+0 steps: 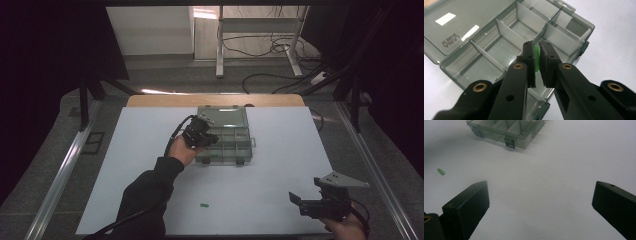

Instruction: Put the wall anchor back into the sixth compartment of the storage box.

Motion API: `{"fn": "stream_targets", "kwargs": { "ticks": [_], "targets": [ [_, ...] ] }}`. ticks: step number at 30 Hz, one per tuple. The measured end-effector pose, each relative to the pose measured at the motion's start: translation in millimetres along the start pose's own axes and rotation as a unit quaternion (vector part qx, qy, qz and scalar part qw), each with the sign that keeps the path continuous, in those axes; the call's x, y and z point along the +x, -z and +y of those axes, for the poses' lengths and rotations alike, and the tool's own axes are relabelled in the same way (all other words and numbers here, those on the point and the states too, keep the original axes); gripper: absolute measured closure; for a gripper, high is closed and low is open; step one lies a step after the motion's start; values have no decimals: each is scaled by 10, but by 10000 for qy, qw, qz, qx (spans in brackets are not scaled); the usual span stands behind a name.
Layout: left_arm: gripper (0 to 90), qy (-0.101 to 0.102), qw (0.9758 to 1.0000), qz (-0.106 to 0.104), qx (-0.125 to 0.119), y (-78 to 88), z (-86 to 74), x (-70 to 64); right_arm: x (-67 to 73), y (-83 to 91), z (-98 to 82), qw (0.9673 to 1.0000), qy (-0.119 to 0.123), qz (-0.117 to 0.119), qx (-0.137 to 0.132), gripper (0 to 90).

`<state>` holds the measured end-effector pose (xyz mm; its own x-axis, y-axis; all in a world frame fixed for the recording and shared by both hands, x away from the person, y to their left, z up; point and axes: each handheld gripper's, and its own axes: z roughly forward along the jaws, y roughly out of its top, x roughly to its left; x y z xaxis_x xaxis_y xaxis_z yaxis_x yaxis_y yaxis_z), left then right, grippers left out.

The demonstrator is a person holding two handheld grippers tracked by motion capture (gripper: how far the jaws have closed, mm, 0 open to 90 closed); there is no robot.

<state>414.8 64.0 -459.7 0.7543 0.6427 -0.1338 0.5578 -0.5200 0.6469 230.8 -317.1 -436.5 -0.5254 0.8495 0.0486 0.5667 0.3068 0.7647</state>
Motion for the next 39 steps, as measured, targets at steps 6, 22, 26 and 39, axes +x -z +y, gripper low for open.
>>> {"fn": "stream_targets", "kwargs": {
  "ticks": [6,22,26,39],
  "targets": [
    [827,59,10000,-27,56,-88,-39,14,1,0,0,10000,3,2,-2,12],
    [674,166,9996,-238,-2,-46,-51,5,1,2,-1,10000,12,2,-7,15],
    [540,124,9996,-242,-44,14,-62,-27,2,0,-1,10000,14,8,-2,21],
    [79,150,9996,-192,-162,242,-156,-86,3,-3,1,10000,-1,0,10,22]
  ]
}}
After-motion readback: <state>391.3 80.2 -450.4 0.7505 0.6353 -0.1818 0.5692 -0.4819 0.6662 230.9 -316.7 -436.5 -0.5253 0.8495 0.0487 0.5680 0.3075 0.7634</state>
